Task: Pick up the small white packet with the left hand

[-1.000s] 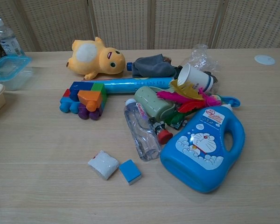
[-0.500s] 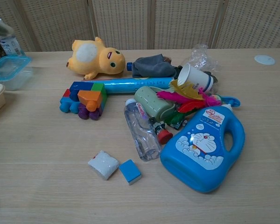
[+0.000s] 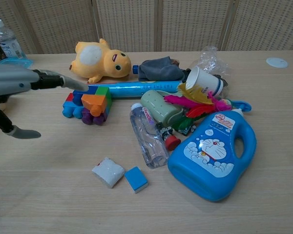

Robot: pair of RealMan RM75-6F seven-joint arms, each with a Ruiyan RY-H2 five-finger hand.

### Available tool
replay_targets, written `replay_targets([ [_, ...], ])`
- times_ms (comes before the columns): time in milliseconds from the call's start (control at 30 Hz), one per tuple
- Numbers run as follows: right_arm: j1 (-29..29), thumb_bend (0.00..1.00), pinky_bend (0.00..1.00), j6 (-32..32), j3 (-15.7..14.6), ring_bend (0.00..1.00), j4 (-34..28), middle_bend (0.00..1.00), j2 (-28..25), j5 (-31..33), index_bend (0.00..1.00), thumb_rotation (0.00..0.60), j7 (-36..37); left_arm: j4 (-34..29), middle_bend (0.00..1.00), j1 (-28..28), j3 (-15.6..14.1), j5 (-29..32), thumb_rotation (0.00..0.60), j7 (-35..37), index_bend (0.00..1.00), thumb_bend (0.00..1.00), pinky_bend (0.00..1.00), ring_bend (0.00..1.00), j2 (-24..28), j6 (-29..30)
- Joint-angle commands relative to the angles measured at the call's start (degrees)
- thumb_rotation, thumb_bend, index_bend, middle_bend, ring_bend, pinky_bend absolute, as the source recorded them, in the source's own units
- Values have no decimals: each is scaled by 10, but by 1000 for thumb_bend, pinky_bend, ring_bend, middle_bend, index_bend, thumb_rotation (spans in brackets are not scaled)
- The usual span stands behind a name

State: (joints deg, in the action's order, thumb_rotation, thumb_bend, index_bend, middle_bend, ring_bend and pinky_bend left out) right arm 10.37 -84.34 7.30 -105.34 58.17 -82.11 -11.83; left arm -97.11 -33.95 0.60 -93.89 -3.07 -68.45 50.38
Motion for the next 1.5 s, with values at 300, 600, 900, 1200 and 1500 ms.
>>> replay_targets([
  [300, -19, 236, 0, -19, -3, 0, 5, 163, -12, -6, 80, 506, 22, 68, 91, -24, -11, 22, 600, -65, 30, 303, 0, 0, -121, -25],
  [600, -26, 236, 0, -24, -4, 0, 9, 162, -15, -11, 76, 505, 33, 90, 74, -28, -16, 42, 600, -103, 191, 304, 0, 0, -168, -23],
  [900, -34, 236, 0, -31, -3, 0, 15, 162, -19, -13, 73, 505, 45, 107, 62, -36, -26, 56, 600, -125, 192, 303, 0, 0, -191, -33],
  [1200, -40, 237, 0, -34, -2, 0, 18, 162, -24, -12, 72, 504, 54, 135, 60, -46, -30, 55, 600, -132, 209, 304, 0, 0, -227, -35],
  [1500, -49, 236, 0, -40, -2, 0, 24, 162, -27, -11, 72, 506, 67, 160, 66, -53, -38, 58, 600, -140, 239, 303, 0, 0, -253, -40],
])
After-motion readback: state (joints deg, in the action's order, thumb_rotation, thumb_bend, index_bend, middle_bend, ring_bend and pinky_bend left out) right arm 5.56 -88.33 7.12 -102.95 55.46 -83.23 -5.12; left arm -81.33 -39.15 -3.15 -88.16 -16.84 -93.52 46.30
